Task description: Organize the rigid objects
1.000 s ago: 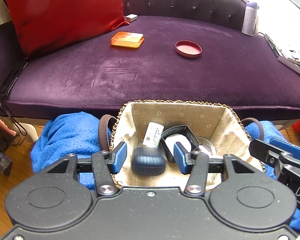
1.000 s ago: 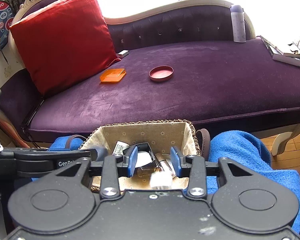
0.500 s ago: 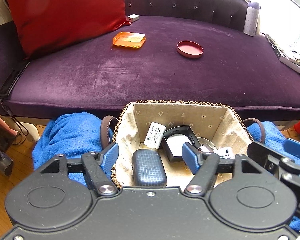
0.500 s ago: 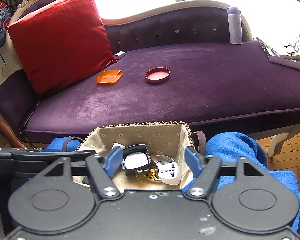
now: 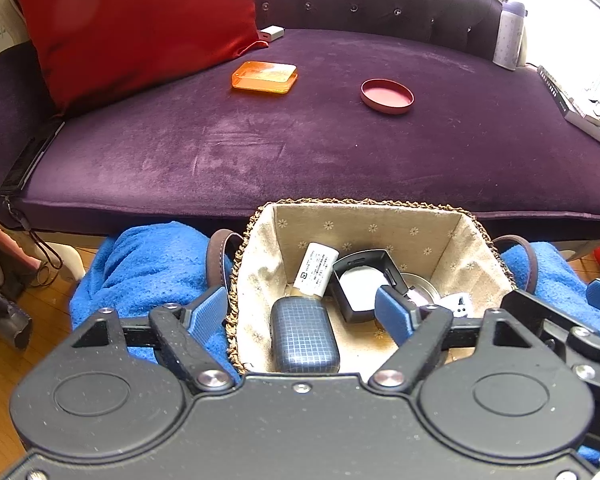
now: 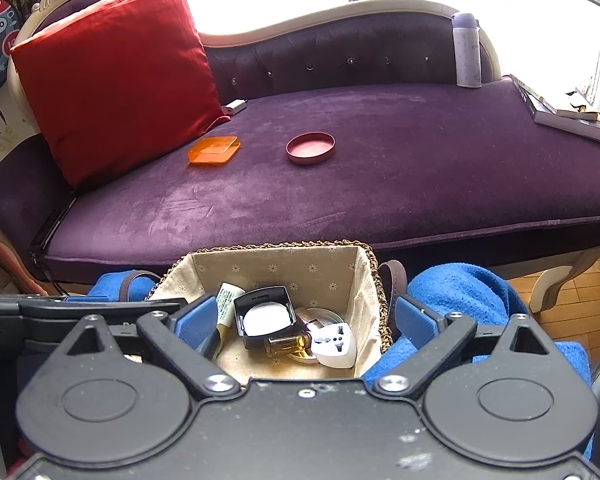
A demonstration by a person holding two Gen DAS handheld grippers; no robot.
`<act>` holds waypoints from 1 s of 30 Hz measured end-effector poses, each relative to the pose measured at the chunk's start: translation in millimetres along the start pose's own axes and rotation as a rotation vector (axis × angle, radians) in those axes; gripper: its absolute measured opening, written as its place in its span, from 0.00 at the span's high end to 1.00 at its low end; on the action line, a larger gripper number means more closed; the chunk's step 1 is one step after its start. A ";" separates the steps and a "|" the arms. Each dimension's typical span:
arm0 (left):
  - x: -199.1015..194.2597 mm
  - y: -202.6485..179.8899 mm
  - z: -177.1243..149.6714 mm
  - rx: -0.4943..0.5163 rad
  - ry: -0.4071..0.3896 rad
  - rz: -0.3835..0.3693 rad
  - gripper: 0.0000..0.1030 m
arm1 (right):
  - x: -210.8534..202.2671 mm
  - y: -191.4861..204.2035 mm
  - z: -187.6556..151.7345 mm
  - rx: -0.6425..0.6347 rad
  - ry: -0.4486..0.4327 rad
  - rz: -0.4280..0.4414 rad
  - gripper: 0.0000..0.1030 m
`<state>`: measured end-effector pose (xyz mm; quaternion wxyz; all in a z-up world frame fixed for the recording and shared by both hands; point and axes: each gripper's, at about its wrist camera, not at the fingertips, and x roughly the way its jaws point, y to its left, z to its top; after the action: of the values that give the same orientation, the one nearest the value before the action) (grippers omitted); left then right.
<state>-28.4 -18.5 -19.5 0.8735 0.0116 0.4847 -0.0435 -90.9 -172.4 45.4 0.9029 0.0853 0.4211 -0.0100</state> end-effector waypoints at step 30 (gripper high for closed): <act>5.3 1.7 0.3 -0.006 0.025 0.023 0.17 | 6.8 3.5 -0.1 0.007 0.026 -0.032 0.01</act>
<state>-25.3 -17.1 -23.9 0.8679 0.0151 0.4954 -0.0319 -86.3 -168.6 40.6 0.8969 0.0818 0.4339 -0.0251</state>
